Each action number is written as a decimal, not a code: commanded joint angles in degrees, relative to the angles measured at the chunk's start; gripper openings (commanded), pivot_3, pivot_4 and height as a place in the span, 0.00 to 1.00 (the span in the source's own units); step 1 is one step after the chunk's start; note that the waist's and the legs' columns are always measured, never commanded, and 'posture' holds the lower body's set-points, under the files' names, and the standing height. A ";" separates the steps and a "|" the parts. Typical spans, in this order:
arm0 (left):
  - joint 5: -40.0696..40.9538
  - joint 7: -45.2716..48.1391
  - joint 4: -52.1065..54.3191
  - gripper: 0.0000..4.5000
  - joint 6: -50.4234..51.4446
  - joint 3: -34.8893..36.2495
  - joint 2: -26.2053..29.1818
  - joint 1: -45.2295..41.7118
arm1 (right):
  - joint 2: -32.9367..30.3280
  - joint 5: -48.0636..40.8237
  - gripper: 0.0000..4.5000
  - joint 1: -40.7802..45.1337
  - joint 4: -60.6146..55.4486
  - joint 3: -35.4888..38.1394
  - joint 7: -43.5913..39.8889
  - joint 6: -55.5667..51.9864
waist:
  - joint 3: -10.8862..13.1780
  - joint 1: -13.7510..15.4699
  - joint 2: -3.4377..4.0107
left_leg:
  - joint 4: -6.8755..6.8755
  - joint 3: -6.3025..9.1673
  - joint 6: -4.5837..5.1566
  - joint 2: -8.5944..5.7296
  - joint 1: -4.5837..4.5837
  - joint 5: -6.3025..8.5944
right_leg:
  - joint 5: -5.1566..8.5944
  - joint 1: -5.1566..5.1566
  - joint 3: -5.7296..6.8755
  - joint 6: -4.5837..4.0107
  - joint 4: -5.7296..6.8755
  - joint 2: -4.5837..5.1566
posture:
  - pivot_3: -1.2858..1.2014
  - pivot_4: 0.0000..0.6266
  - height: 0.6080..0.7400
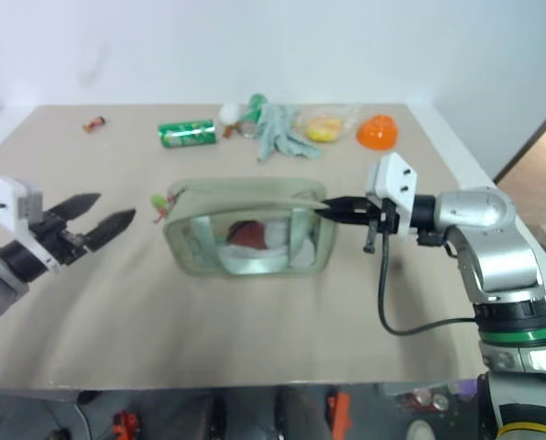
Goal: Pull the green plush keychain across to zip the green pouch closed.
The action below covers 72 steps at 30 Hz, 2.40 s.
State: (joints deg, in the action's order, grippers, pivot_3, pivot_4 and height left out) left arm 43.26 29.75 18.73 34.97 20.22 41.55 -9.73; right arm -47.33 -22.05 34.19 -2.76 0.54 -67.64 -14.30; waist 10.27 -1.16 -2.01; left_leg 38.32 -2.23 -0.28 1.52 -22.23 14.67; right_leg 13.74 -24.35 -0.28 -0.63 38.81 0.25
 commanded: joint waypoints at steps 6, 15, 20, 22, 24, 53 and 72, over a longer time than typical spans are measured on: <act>-9.25 10.31 -9.86 1.00 -8.56 -6.72 0.83 -6.78 | -0.42 0.79 0.01 0.24 -2.07 0.96 0.88 0.82 | 0.00 -0.01 0.00 | -0.01 0.00 0.00 0.01 -0.06 0.00 | 0.00 -0.05 0.00 -0.01 0.00 -0.01 | 0.52 0.24 1.00; -14.82 18.01 -21.11 1.00 -15.25 -11.16 -0.85 -15.35 | -1.05 1.38 0.01 -0.62 -2.89 1.68 1.97 0.95 | 0.00 0.04 0.00 | 0.01 -0.02 0.00 0.00 -0.09 0.00 | -0.01 -0.07 -0.01 0.02 0.00 0.01 | 0.52 0.24 1.00; -17.01 21.91 -25.77 0.81 -18.53 -12.61 -1.79 -18.55 | -1.33 1.59 0.00 -0.94 -2.94 1.94 2.38 1.09 | 0.00 0.02 0.00 | 0.03 -0.02 0.00 0.00 -0.11 0.00 | -0.03 -0.07 -0.01 0.03 0.00 0.01 | 0.52 0.24 1.00; -17.85 22.86 -27.43 0.67 -19.42 -13.01 -2.02 -19.59 | -1.38 1.55 0.00 -1.08 -3.12 2.01 2.45 1.06 | 0.00 -0.01 0.00 | 0.04 -0.01 0.00 0.00 -0.12 0.00 | -0.03 -0.07 0.00 0.04 0.00 0.01 | 0.52 0.24 1.00; -18.10 23.79 -28.64 0.53 -20.09 -13.14 -2.46 -20.45 | -1.44 1.61 0.00 -1.15 -3.13 2.07 2.57 1.14 | 0.00 -0.01 0.00 | 0.04 -0.02 0.00 0.00 -0.12 0.00 | -0.04 -0.07 -0.01 0.05 0.00 0.01 | 0.52 0.24 1.00; -9.32 22.36 -14.97 0.00 -7.58 -12.50 -4.73 -33.41 | -2.25 1.64 0.00 -1.80 -3.36 2.49 3.14 1.91 | 0.03 0.03 -0.05 | 0.15 0.00 -0.02 -0.03 -0.20 -0.01 | -0.11 -0.07 -0.02 0.20 -0.01 0.03 | 0.52 0.24 1.00; -21.84 36.60 -21.54 0.00 -18.72 -24.96 -4.64 -39.42 | -2.58 1.34 0.00 -2.67 -5.13 2.75 3.77 0.65 | 0.03 0.02 -0.05 | 0.15 -0.02 -0.01 -0.09 -0.21 -0.01 | -0.10 -0.08 -0.09 0.24 -0.02 -0.01 | 0.52 0.24 1.00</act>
State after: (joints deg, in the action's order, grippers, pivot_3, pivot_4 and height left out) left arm 22.35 64.73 -3.03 18.31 -4.63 35.84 -47.53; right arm -48.99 -20.55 31.61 -6.09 1.18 -64.46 -13.60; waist 10.30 -1.13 -2.06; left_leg 38.47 -2.25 -0.29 1.43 -22.44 14.66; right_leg 13.63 -24.43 -0.38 -0.39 38.79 0.24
